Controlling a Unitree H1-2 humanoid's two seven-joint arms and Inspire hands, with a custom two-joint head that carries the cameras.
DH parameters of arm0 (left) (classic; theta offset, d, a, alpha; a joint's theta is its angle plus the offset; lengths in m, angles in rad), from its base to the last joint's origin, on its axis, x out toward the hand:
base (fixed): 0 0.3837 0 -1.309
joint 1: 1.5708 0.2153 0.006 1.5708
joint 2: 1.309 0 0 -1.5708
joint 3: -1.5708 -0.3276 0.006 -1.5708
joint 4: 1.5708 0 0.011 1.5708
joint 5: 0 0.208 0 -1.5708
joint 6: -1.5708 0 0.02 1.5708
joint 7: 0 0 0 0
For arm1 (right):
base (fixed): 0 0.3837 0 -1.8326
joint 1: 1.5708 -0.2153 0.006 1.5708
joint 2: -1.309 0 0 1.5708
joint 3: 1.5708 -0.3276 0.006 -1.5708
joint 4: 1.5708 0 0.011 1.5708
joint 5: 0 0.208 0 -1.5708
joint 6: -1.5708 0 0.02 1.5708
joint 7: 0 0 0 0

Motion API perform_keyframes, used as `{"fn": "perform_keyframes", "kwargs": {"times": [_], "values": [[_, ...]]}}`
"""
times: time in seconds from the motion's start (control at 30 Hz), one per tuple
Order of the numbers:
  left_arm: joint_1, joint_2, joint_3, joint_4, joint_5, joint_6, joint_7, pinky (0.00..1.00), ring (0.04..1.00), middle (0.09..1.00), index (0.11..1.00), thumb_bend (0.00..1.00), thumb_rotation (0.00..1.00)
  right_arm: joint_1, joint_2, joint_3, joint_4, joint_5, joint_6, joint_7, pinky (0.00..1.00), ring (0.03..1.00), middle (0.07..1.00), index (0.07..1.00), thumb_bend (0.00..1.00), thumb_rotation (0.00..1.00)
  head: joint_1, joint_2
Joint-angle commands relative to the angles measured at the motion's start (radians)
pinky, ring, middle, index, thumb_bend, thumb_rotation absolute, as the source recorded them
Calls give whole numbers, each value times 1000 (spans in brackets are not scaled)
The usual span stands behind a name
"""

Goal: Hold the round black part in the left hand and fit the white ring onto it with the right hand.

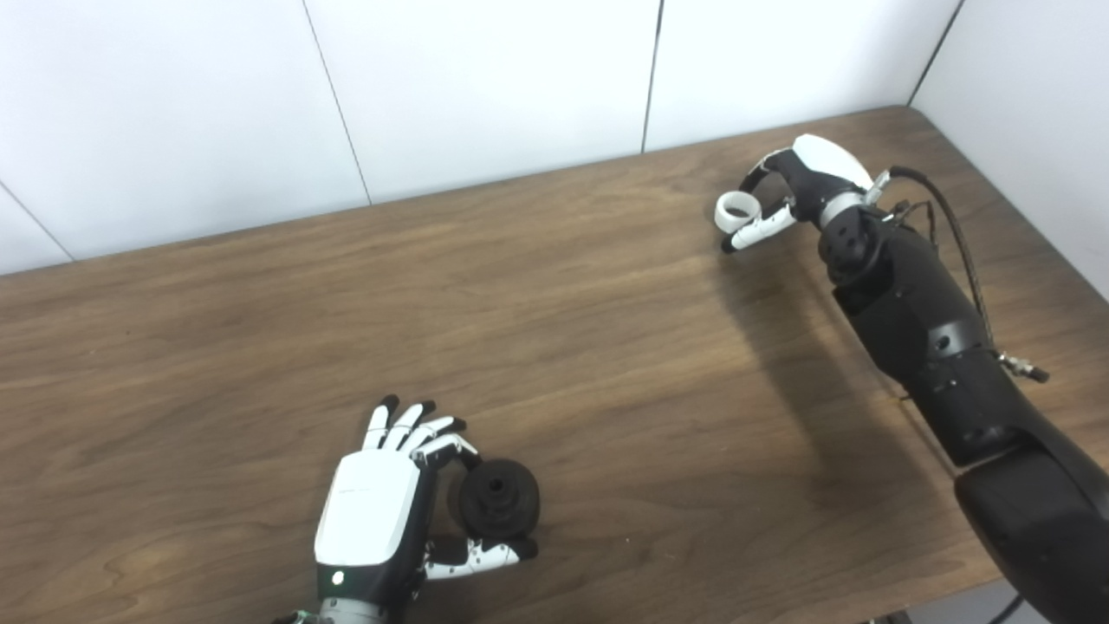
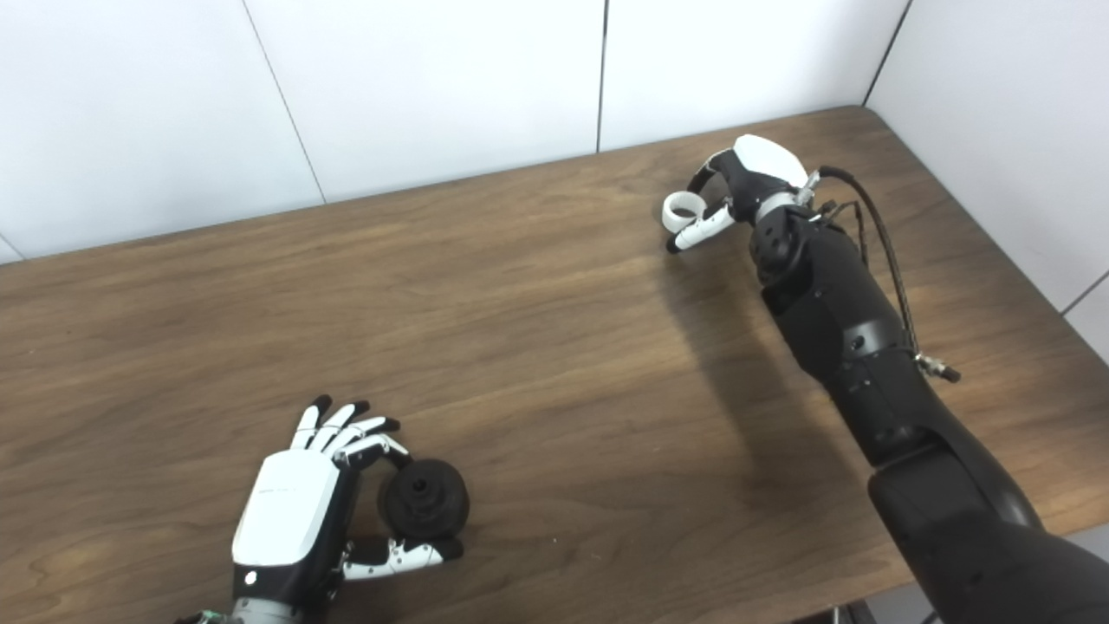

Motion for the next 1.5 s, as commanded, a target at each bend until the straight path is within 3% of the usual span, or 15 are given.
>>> {"fn": "perform_keyframes", "kwargs": {"times": [0.0, 0.43, 0.5, 0.6, 0.87, 1.47], "values": [[22, 9, -3, -12, 13, 11, -39, 1000, 898, 784, 485, 519, 57, -43, -28, -10, -19, -2, -3, -38, 839, 957, 918, 662, 748, 230, 0, 1], [25, 0, -6, -18, 33, 14, -52, 1000, 902, 784, 485, 518, 59, -36, -28, -11, -11, 27, -22, -104, 861, 958, 899, 607, 759, 160, 15, 3], [25, -4, -7, -19, 35, 16, -54, 1000, 899, 784, 485, 518, 59, -33, -30, -11, -12, 34, -29, -112, 873, 966, 901, 522, 585, 147, 18, 2], [27, -10, -10, -22, 42, 23, -65, 1000, 903, 784, 485, 518, 59, -29, -33, -14, -7, 39, -46, -137, 866, 960, 885, 491, 530, 137, 23, 0], [26, -18, -14, -8, 55, 16, -48, 1000, 896, 784, 485, 518, 58, -20, -40, -10, 10, 46, -86, -178, 833, 925, 838, 485, 523, 131, 28, -3], [18, -25, -14, -3, 59, 16, -48, 1000, 899, 787, 485, 518, 57, -14, -63, 10, -5, 59, -91, -164, 838, 926, 836, 486, 523, 133, 34, -7]]}}
